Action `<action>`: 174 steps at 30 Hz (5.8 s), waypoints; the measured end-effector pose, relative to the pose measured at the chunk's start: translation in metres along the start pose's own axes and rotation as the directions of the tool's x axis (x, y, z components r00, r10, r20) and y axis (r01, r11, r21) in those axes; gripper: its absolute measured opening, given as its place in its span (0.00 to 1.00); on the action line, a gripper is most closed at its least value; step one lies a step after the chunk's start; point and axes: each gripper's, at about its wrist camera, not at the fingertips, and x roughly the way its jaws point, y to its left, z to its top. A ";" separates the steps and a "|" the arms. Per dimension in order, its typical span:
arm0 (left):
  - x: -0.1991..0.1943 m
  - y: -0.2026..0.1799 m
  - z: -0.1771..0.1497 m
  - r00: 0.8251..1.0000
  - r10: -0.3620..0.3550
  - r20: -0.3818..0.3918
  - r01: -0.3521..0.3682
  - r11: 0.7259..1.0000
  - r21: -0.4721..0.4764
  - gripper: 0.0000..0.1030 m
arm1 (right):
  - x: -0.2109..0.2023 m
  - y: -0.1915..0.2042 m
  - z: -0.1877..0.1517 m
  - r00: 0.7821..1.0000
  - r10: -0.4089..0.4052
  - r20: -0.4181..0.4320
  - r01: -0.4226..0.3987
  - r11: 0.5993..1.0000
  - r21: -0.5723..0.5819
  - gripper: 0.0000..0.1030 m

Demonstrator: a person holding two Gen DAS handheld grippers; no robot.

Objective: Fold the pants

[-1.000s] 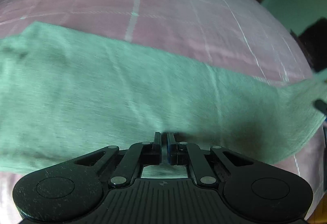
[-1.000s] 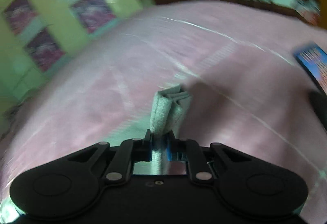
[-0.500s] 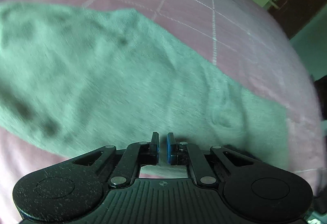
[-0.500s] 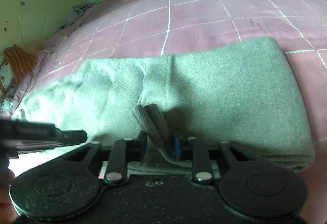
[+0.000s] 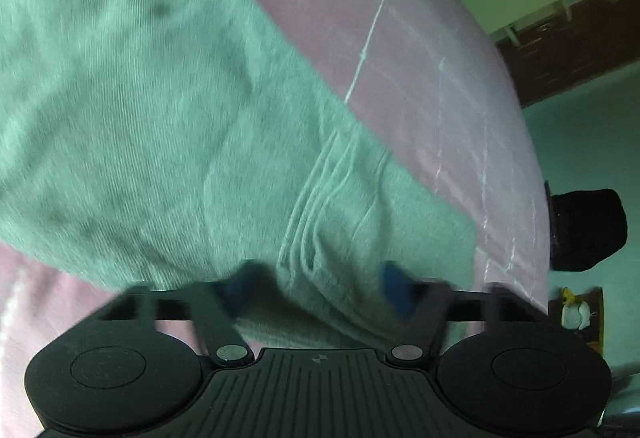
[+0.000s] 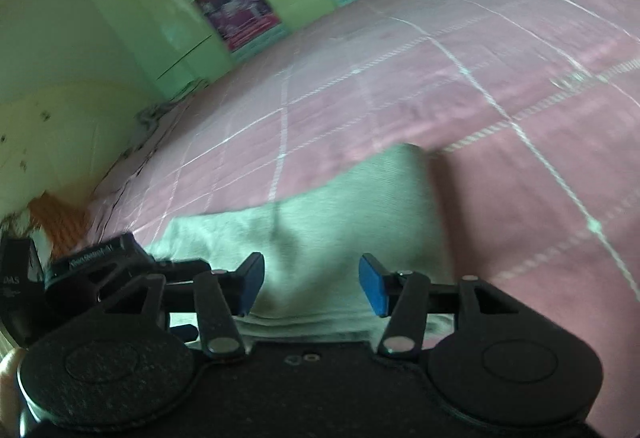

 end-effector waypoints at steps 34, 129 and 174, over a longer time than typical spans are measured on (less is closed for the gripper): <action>-0.096 0.030 0.017 0.922 0.150 0.358 -0.243 0.943 0.229 0.24 | 0.073 0.055 -0.026 0.967 -0.180 -0.178 0.105 0.924 -0.367 0.30; -0.177 0.285 0.069 0.898 0.209 0.387 -0.045 0.919 -0.393 0.61 | 0.149 0.198 -0.102 0.950 -0.266 -0.164 0.112 0.780 -0.616 0.45; -0.155 0.083 0.089 0.844 -0.016 0.536 -0.188 0.927 0.324 0.17 | 0.139 0.191 -0.085 0.953 -0.232 -0.193 0.093 0.835 -0.543 0.47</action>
